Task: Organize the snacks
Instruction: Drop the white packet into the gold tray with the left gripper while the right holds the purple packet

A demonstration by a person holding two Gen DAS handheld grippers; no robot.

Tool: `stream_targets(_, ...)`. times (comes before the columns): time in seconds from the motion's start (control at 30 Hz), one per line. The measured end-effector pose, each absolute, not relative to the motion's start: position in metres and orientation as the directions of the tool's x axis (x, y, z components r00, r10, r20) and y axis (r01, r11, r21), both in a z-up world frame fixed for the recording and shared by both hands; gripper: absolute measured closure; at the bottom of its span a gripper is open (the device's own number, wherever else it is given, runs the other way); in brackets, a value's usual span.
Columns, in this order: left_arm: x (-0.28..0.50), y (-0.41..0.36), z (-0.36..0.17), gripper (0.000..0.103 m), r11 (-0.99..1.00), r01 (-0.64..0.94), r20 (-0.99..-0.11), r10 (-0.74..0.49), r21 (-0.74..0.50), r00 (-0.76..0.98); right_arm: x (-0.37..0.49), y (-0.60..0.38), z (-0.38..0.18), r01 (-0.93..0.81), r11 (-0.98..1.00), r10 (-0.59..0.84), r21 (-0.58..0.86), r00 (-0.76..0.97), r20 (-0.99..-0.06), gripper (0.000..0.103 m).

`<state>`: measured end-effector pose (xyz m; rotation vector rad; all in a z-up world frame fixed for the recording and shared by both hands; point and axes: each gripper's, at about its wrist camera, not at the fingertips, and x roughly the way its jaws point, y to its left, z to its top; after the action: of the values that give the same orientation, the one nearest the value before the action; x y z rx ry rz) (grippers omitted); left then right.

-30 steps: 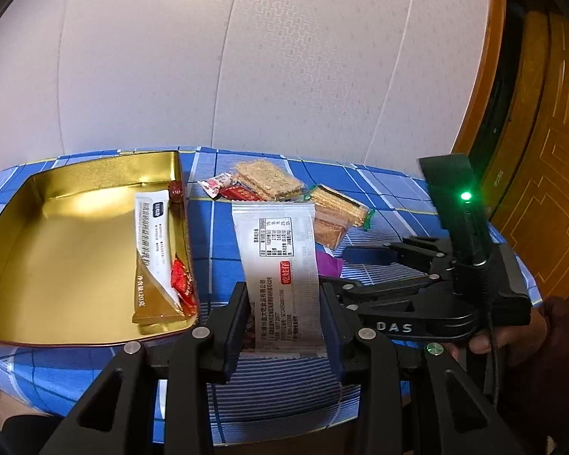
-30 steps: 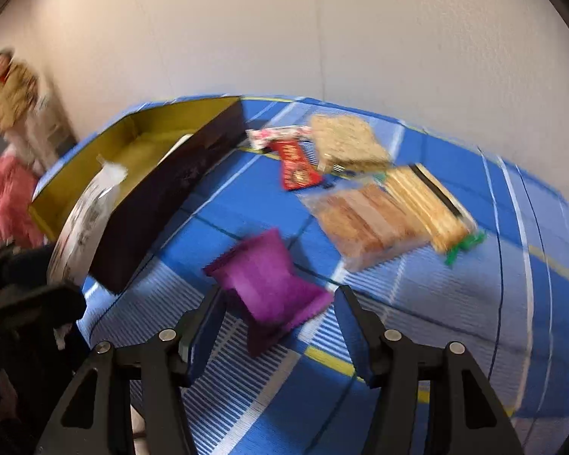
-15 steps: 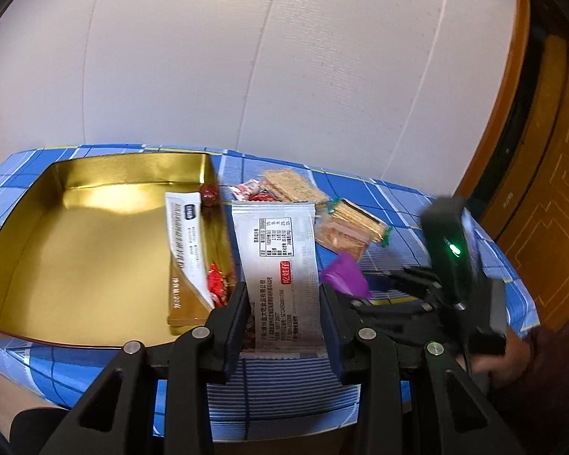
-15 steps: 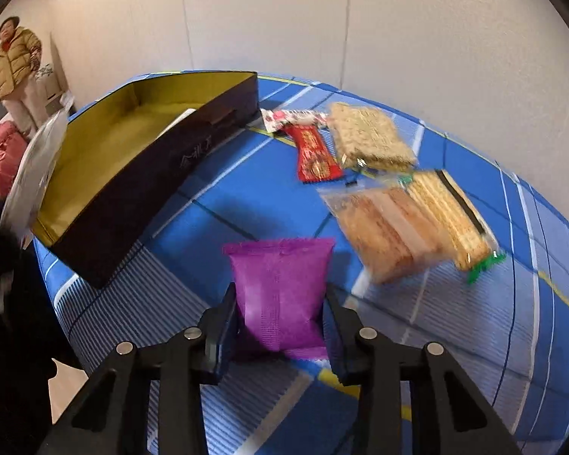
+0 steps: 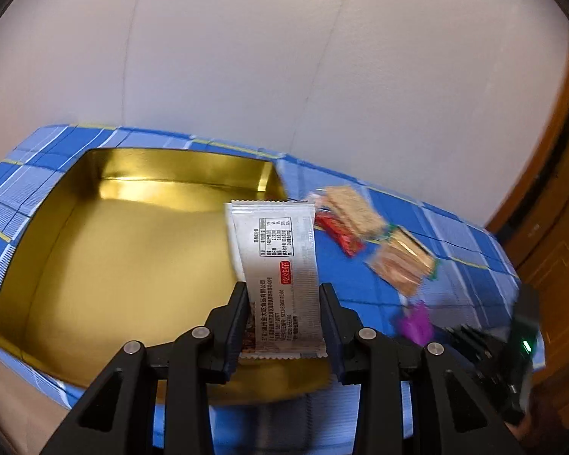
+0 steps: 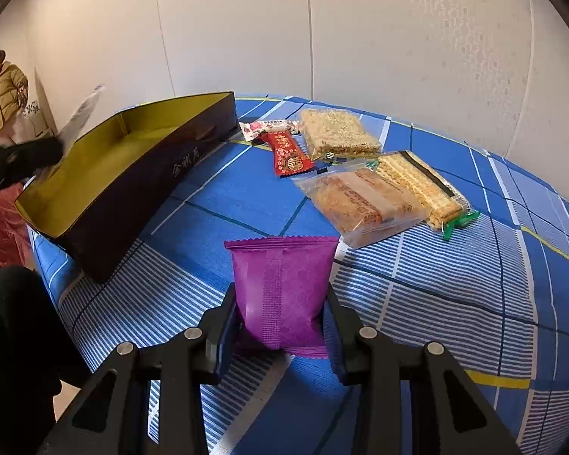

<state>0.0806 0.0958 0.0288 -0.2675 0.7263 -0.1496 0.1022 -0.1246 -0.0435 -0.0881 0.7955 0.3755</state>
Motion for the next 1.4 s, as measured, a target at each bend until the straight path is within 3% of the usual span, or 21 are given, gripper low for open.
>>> stream_targets(0.2,0.132,0.126,0.020,0.066,0.952,-0.054,-0.699,-0.183,-0.302,0.692,0.101,-0.125,-0.044,-0.357,0.931,0.301,0.071,0.645,-0.703,0.063)
stream_targets(0.63,0.219,0.141,0.007,0.065,0.975,-0.126,-0.777,-0.066,-0.184,0.626,0.100,-0.126,-0.044,-0.357,0.931,0.307,0.076,0.651,-0.694,0.062)
stream_targets(0.83,0.236,0.140,0.003,0.055,0.974,-0.142,-0.779,-0.052,-0.179,0.625,0.100,-0.127,-0.044,-0.359,0.930,0.307,0.075,0.653,-0.692,0.062)
stream_targets(1.17,0.215,0.126,0.011,0.055,0.976,-0.106,-0.743,-0.073,-0.192,0.665,0.100,-0.126,-0.044,-0.362,0.930,0.307,0.070,0.656,-0.689,0.062)
stream_targets(1.4,0.174,0.081,0.029,0.055,0.983,0.048,-0.693,-0.159,-0.177,0.703,0.100,-0.127,-0.044,-0.363,0.929,0.311,0.074,0.656,-0.688,0.062)
